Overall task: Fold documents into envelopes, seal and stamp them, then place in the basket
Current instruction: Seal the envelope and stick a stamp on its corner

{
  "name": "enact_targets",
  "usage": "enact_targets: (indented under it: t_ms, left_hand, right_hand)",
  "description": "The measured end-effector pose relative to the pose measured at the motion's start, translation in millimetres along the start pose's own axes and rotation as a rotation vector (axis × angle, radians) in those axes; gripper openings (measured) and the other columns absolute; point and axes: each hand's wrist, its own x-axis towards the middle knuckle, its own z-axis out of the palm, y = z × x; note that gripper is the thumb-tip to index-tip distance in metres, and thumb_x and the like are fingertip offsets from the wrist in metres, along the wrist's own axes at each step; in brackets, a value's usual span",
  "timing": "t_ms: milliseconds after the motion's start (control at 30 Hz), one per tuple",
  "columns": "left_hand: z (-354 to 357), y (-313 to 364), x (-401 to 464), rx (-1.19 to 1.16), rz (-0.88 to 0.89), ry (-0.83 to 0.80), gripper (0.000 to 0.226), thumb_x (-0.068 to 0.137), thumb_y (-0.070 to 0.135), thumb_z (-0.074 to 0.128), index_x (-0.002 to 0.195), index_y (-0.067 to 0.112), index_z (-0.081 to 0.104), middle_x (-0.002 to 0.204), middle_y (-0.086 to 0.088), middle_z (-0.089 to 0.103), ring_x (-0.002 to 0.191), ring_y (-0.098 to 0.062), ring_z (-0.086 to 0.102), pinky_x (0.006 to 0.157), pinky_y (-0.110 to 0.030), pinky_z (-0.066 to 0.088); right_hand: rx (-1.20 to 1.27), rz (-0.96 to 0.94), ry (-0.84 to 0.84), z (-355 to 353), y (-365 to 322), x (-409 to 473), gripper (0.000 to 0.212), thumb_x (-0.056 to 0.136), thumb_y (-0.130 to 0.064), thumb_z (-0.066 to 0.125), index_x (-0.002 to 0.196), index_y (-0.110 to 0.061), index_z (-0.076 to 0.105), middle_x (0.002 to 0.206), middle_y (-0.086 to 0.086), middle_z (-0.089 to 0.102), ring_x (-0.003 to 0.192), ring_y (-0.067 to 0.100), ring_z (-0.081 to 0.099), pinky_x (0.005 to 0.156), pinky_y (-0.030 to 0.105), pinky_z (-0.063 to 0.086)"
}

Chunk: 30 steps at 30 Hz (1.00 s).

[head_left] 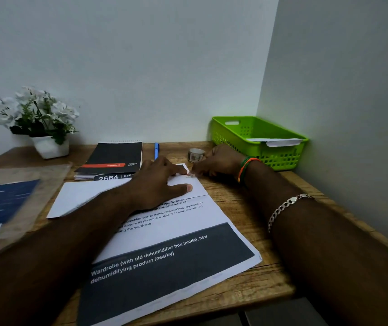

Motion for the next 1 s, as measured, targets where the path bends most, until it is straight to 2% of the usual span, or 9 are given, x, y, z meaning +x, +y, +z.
enact_targets:
  t_ms: [233,333,433,533,700,767,867,933,1000]
  left_hand:
    - [-0.5,3.6,-0.9,0.006,-0.02,0.005,0.051,0.091,0.061,0.061,0.136,0.038,0.056,0.126,0.004,0.045,0.127,-0.028,0.039,0.109,-0.04,0.033]
    - [-1.0,3.9,-1.5,0.007,-0.021,-0.009,0.053,0.091,0.062,0.059,0.139,0.042,0.053,0.128,0.005,0.045,0.13,-0.027,0.038,0.114,-0.048,0.033]
    - [-1.4,3.6,-0.7,0.025,-0.019,-0.02,0.055,0.091,0.064,0.058,0.14,0.04,0.052,0.127,0.005,0.045,0.13,-0.028,0.039,0.113,-0.049,0.034]
    - [0.2,2.9,-0.7,0.016,-0.014,-0.002,0.051,0.091,0.063,0.059,0.136,0.04,0.055,0.118,0.009,0.04,0.126,-0.028,0.04,0.112,-0.047,0.035]
    - [0.4,1.0,-1.8,0.001,-0.003,0.021,0.054,0.09,0.063,0.061,0.135,0.034,0.055,0.127,0.005,0.05,0.128,-0.025,0.043,0.114,-0.047,0.033]
    - [0.0,0.8,-4.7,-0.075,0.012,0.062,0.054,0.088,0.061,0.066,0.132,0.032,0.054,0.121,0.01,0.053,0.12,-0.016,0.048,0.109,-0.041,0.036]
    - [-3.6,2.6,-7.8,-0.263,0.013,0.155,0.052,0.086,0.054,0.072,0.128,0.027,0.055,0.108,0.018,0.053,0.101,0.003,0.053,0.091,-0.026,0.043]
    - [-14.7,-1.1,-8.3,-0.304,-0.066,0.18,0.056,0.086,0.057,0.072,0.128,0.025,0.055,0.111,0.01,0.056,0.101,-0.005,0.057,0.081,-0.024,0.043]
    - [-29.1,-13.0,-12.2,-0.159,-0.151,0.151,0.064,0.08,0.065,0.073,0.129,0.028,0.055,0.111,0.009,0.056,0.103,-0.014,0.056,0.082,-0.029,0.041]
  right_hand:
    - [-0.032,0.002,0.015,1.1,1.5,0.6,0.03,0.071,-0.009,0.087,0.057,-0.013,0.061,0.037,-0.008,0.052,0.034,0.004,0.044,0.042,0.018,0.036]
    - [-0.028,-0.009,-0.001,0.1,0.3,-0.7,0.037,0.072,-0.019,0.088,0.047,-0.017,0.061,0.038,-0.006,0.053,0.036,0.006,0.045,0.042,0.017,0.036]
    - [-0.1,0.01,-0.003,3.2,-2.1,0.5,0.04,0.062,-0.026,0.094,0.054,-0.016,0.057,0.041,-0.007,0.052,0.04,0.009,0.044,0.042,0.018,0.033]
    - [-0.069,0.011,-0.019,2.3,-0.8,2.3,0.025,0.065,-0.015,0.091,0.069,-0.011,0.067,0.05,-0.001,0.057,0.048,0.012,0.048,0.046,0.02,0.037]
    - [-0.02,0.009,-0.031,-3.7,3.3,3.0,0.019,0.076,-0.012,0.081,0.062,-0.009,0.067,0.059,0.011,0.059,0.051,0.017,0.049,0.049,0.024,0.04]
    - [0.059,0.008,-0.019,-2.6,5.0,4.9,0.022,0.08,-0.015,0.08,0.066,-0.005,0.066,0.065,0.017,0.059,0.048,0.016,0.05,0.047,0.023,0.04]
    - [0.028,-0.046,0.011,3.1,4.2,5.5,0.028,0.08,-0.024,0.083,0.069,-0.005,0.066,0.068,0.016,0.063,0.045,0.013,0.049,0.05,0.023,0.042]
    - [-0.041,-0.089,0.031,7.0,1.7,4.0,0.028,0.078,-0.026,0.085,0.074,-0.006,0.067,0.065,0.007,0.063,0.045,0.009,0.05,0.048,0.017,0.041]
    - [-0.144,-0.132,0.01,9.8,-3.0,1.0,0.026,0.076,-0.028,0.087,0.081,-0.007,0.072,0.064,-0.003,0.063,0.052,0.004,0.053,0.046,0.01,0.039]
